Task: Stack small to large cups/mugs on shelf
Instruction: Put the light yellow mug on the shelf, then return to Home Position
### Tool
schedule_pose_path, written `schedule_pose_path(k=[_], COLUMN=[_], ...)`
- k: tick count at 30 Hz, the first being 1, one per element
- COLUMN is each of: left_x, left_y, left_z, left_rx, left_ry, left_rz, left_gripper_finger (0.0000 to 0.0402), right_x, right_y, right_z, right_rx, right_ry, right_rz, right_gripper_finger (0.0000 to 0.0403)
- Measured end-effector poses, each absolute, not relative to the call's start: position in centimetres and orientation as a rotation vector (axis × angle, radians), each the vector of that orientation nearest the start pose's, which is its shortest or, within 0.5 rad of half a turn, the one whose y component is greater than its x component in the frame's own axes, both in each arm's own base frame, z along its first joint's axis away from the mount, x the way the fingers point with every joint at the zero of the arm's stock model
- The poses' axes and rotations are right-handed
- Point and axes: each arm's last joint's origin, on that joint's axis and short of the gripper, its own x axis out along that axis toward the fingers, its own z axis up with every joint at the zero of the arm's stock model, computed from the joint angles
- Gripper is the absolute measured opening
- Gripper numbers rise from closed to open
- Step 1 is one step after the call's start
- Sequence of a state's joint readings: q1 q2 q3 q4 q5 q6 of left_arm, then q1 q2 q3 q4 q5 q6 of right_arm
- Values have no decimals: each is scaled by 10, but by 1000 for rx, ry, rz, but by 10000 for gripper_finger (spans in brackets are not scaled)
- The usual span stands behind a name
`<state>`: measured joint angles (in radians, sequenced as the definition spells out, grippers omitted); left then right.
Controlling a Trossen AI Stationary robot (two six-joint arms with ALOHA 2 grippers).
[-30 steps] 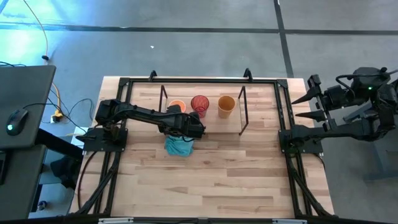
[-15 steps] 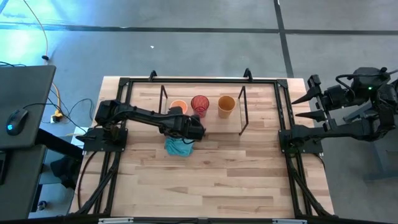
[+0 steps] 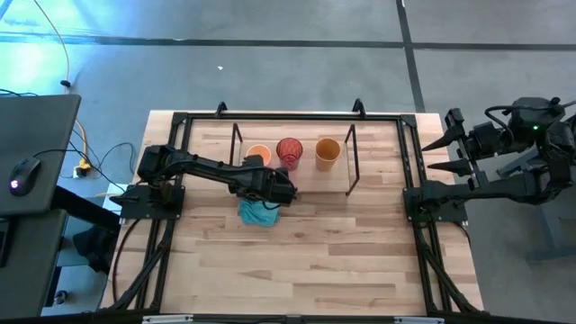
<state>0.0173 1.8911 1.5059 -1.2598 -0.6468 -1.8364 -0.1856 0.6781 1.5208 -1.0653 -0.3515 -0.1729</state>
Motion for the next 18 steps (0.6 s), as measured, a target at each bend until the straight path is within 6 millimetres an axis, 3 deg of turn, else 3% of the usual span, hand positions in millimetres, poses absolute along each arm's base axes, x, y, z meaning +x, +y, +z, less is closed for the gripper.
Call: schedule_pose_path(k=[11, 18], left_x=[339, 328], left_y=[6, -6], left_z=[235, 256], left_rx=[-820, -797], left_ry=[593, 494], left_rz=[1580, 1551], left_gripper_finger=[108, 108], right_x=[27, 27], right_y=[5, 5], right_z=[471, 471], right_rx=[-122, -122], right_ry=[199, 199], right_rz=[184, 184], right_gripper_finger=[177, 177])
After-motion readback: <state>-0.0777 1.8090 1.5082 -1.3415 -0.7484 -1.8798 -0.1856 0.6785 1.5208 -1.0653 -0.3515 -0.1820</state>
